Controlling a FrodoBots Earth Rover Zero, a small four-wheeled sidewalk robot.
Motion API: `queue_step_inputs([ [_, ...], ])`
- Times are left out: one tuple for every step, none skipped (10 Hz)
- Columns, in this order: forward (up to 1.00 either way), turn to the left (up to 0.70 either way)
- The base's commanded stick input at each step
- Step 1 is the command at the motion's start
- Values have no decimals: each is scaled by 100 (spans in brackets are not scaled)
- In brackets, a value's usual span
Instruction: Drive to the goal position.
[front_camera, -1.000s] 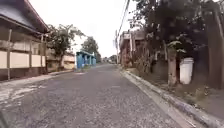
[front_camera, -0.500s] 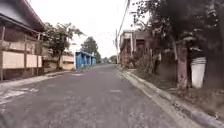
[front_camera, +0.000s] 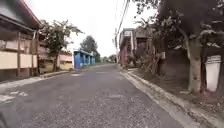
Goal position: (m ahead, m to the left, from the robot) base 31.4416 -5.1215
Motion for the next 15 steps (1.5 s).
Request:
queue_step_inputs([
  [70,0],
  [70,0],
  [70,0],
  [70,0],
  [70,0],
  [70,0],
  [70,0],
  [70,0],
  [70,0],
  [70,0],
  [70,0],
  [70,0],
  [70,0],
  [66,0],
  [66,0],
])
